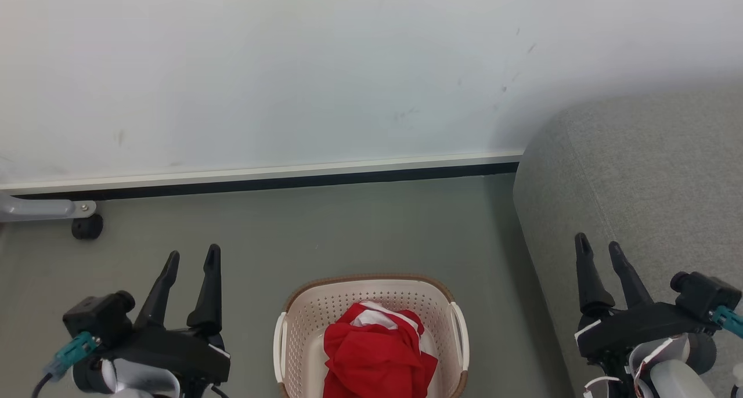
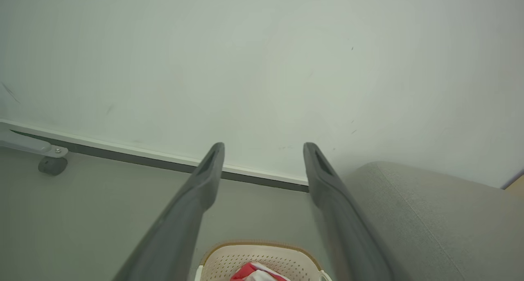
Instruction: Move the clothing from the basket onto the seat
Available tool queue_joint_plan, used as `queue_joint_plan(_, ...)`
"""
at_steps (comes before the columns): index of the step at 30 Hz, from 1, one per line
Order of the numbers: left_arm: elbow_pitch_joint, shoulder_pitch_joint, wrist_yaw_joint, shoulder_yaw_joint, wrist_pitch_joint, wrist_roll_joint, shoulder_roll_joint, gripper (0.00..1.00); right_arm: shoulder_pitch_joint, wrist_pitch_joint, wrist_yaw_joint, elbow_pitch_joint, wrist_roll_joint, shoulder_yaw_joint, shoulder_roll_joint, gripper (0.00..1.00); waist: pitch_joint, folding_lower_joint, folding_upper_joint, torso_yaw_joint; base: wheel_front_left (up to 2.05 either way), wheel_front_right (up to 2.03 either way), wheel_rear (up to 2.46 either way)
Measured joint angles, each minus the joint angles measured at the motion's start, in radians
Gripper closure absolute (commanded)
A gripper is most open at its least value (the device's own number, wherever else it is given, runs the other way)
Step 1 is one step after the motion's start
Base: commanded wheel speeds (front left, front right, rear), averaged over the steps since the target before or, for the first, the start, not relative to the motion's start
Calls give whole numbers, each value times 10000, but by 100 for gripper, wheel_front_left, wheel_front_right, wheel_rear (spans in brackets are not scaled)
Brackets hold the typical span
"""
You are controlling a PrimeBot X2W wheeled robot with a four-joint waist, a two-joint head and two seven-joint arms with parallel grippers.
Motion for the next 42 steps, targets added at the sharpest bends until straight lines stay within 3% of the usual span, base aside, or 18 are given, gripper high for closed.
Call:
queue_joint_plan(14, -33, -105, 464, -437, -326, 2063, 153, 0, -183, -453, -449, 242, -2197, 732, -305, 0, 57, 0, -1, 40, 0, 0, 0)
queue_joint_plan(31, -115, -105, 890, -834, -583, 4073, 268, 0, -372, -1058, -874, 416, -3996, 1248, -372, 0, 153, 0, 0, 15, 0, 0, 0)
queue_joint_plan(42, -123, -105, 953, -832, -568, 4130, 249, 0, -377, -1064, -874, 522, -4008, 1260, -364, 0, 187, 0, -1, 15, 0, 0, 0)
